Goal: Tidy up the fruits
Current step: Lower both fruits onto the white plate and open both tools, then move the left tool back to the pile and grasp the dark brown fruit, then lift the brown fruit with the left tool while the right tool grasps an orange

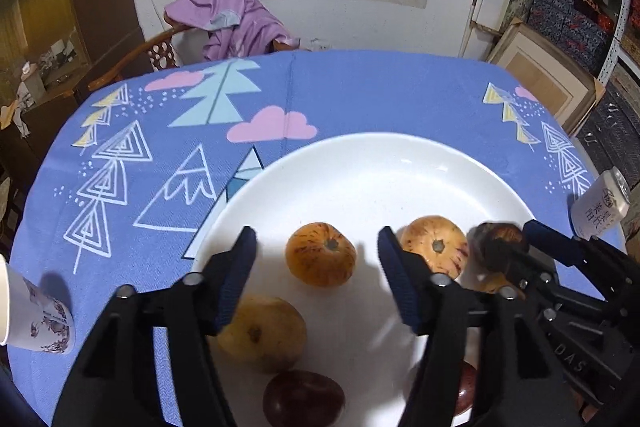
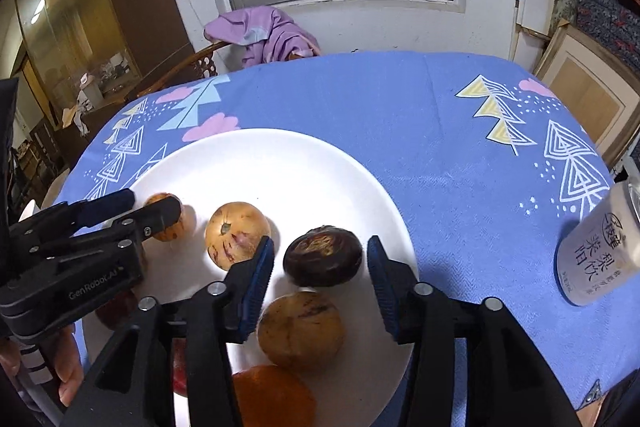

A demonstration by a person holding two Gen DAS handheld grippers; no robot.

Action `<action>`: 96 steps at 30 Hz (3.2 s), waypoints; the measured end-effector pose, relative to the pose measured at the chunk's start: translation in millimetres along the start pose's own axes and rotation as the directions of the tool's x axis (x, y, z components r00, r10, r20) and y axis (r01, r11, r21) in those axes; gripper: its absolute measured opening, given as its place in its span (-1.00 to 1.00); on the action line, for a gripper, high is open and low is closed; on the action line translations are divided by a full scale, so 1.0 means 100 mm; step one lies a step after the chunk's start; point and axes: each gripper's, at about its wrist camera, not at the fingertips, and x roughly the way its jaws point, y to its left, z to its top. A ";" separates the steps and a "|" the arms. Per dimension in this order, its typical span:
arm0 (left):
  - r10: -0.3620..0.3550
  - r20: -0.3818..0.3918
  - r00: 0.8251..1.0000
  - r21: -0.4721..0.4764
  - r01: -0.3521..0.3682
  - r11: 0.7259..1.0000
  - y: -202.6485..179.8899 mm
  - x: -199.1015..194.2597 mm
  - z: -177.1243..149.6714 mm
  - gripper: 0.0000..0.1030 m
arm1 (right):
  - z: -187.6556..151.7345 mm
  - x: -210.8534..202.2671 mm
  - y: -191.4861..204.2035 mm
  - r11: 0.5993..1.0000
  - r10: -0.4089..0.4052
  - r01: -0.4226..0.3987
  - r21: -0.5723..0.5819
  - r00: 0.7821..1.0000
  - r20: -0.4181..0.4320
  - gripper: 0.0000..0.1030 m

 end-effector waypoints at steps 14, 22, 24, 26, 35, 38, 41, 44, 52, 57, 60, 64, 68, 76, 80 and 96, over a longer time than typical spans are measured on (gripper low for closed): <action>0.042 0.158 0.986 -0.046 -0.035 0.998 0.37 -1.54 -0.67 0.56 | -0.54 -1.58 0.14 0.992 0.122 -0.126 0.008 0.973 0.198 0.33; 0.018 0.141 0.990 -0.025 -0.015 1.000 0.40 -1.87 -1.89 0.63 | -1.46 -1.82 0.15 0.992 0.122 -0.128 0.021 0.972 0.199 0.45; 0.015 0.132 0.991 -0.004 -0.015 1.000 0.36 -1.86 -2.15 0.63 | -1.59 -1.77 0.12 0.992 0.116 -0.121 0.022 0.978 0.176 0.45; 0.006 0.112 0.994 0.025 -0.009 1.000 0.32 -1.83 -2.34 0.64 | -1.64 -1.71 0.08 0.993 0.106 -0.113 0.041 0.984 0.145 0.45; -0.044 0.070 0.997 0.172 0.032 0.985 0.00 -1.75 -2.59 0.64 | -1.62 -1.72 -0.12 0.980 0.138 -0.156 0.124 0.979 0.147 0.52; -0.040 0.056 0.998 0.198 0.028 0.980 -0.07 -1.71 -2.62 0.64 | -1.61 -1.72 -0.11 0.979 0.144 -0.163 0.123 0.978 0.149 0.54; -0.040 0.039 0.998 0.199 0.031 0.979 -0.10 -1.65 -2.61 0.64 | -1.61 -1.72 -0.08 0.981 0.141 -0.158 0.115 0.979 0.147 0.59; -0.043 0.022 0.999 0.190 0.038 0.981 -0.08 -1.61 -2.57 0.63 | -1.61 -1.72 -0.07 0.982 0.139 -0.156 0.111 0.979 0.146 0.64; -0.082 -0.014 0.997 0.183 0.083 0.980 -0.06 -1.54 -2.54 0.28 | -1.60 -1.71 -0.07 0.982 0.139 -0.155 0.112 0.981 0.139 0.65; -0.115 -0.032 0.993 0.191 0.119 0.974 -0.08 -1.52 -2.55 0.03 | -1.61 -1.71 -0.07 0.981 0.139 -0.155 0.113 0.981 0.137 0.65; -0.126 -0.032 0.991 0.183 0.130 0.974 -0.07 -1.52 -2.55 -0.08 | -1.61 -1.72 -0.07 0.981 0.140 -0.156 0.113 0.981 0.138 0.65; -0.126 -0.031 0.992 0.177 0.129 0.976 -0.06 -1.53 -2.55 -0.18 | -1.60 -1.72 -0.07 0.981 0.140 -0.156 0.112 0.981 0.138 0.65; -0.075 0.001 0.997 0.144 0.074 0.987 0.09 -1.61 -2.55 -0.18 | -1.63 -1.71 -0.04 0.983 0.140 -0.155 0.101 0.980 0.138 0.65; 0.047 0.074 0.996 -0.038 -0.045 0.998 0.73 -1.74 -2.41 -0.18 | -1.83 -1.61 0.48 0.984 0.144 -0.134 -0.119 0.987 0.074 0.64; 0.057 0.058 0.997 -0.085 -0.052 0.995 0.85 -1.71 -2.38 -0.18 | -1.97 -1.51 0.74 0.969 0.120 -0.110 -0.219 0.992 0.034 0.53; 0.042 0.080 0.996 -0.080 -0.035 0.996 0.80 -1.77 -2.40 -0.18 | -2.02 -1.31 0.88 0.972 0.077 -0.071 -0.224 0.997 0.021 0.26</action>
